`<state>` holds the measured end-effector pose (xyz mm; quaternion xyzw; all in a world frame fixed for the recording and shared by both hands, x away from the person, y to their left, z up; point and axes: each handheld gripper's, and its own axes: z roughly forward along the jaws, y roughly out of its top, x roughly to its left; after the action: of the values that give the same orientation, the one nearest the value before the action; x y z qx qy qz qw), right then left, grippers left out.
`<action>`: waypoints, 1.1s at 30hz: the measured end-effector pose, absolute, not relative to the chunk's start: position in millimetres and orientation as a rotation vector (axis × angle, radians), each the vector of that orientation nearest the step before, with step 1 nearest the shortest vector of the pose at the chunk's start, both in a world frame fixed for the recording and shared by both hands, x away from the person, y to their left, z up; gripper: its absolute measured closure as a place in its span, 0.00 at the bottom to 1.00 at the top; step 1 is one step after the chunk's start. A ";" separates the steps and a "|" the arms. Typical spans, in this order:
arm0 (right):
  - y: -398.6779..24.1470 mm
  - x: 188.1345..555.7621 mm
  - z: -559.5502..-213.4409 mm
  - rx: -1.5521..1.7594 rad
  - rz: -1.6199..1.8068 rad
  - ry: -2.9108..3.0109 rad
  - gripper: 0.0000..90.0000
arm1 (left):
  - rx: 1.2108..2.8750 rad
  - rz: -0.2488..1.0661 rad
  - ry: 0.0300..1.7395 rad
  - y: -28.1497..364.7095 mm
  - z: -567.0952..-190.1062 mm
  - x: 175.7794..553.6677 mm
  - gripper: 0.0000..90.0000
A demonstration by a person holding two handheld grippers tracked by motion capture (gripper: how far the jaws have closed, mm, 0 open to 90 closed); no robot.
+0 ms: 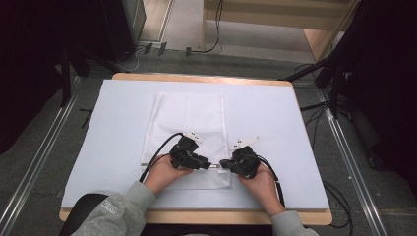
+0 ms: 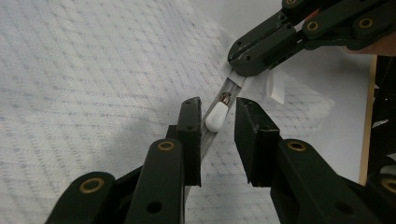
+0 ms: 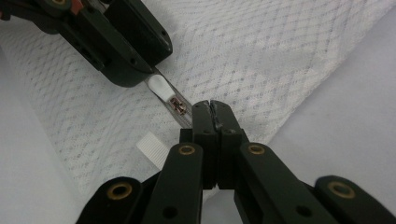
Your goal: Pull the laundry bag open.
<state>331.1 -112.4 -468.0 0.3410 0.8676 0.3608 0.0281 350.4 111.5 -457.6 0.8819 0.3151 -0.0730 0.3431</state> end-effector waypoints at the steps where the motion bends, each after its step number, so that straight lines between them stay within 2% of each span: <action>1: -112.5 331.0 -468.1 1.053 1.115 2.676 1.00 | 2.298 -0.190 0.814 110.1 -458.8 350.4 0.82; 17: -112.6 327.4 -468.8 1.061 1.125 2.656 0.99 | 2.280 -0.214 0.781 93.8 -465.3 347.8 0.88; 23: -113.6 328.5 -469.7 1.062 1.136 2.661 0.99 | 2.289 -0.220 0.801 94.6 -465.0 350.8 0.96; 33: -111.6 327.0 -469.7 1.021 1.123 2.655 1.00 | 2.281 -0.283 0.829 96.2 -464.4 357.2 0.97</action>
<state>327.0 -111.6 -469.7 0.3337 0.8673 0.3670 0.0418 357.2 96.2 -464.4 0.8773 0.3189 -0.1089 0.3418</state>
